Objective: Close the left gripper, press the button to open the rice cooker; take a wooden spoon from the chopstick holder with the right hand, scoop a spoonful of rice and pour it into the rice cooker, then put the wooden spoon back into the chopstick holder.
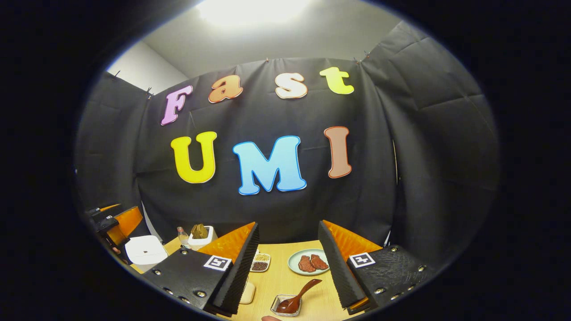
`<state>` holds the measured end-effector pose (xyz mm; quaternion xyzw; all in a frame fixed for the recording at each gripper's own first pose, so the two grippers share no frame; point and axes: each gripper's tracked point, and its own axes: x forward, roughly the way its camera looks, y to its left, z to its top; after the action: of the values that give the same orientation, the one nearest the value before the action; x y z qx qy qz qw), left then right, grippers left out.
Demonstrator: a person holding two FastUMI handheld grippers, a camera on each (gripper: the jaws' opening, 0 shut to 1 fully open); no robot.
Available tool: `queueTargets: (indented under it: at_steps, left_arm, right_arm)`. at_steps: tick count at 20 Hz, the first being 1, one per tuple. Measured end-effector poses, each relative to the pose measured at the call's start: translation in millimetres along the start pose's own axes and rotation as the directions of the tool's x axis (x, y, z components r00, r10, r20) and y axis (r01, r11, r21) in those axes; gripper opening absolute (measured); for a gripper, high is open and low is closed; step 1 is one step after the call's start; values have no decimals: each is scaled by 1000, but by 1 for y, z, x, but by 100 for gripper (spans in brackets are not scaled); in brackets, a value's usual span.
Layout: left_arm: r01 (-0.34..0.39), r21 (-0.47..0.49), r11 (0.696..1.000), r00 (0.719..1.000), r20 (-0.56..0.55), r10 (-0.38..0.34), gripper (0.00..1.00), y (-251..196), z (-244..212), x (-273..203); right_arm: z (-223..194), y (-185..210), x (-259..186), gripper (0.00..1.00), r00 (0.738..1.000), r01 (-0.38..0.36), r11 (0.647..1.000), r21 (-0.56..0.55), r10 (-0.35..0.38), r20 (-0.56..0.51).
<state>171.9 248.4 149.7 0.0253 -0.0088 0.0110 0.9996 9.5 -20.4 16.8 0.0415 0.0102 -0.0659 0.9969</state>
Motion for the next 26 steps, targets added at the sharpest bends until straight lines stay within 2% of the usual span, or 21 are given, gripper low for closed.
queueTargets:
  at_steps: [4,12,17,23,26]
  left_arm:
    - [29,4,1000,999,25,-29,99,-8,13,0]
    - [79,6,997,997,7,-79,99,-11,8,-3]
    - [110,19,994,994,4,-110,99,6,-1,-7]
    - [167,-27,986,986,5,-167,99,-9,-2,-4]
    - [170,-33,985,985,2,-170,99,-23,0,-2]
  right_arm:
    - [3,7,0,81,1000,0,1000,0,0,7]
    - [-1,23,-3,81,1000,15,1000,-1,-15,8]
    - [-4,30,-8,81,999,42,999,1,-42,8]
    - [2,23,-14,81,996,83,997,8,-83,11]
    - [12,13,-18,81,996,82,997,3,-82,33]
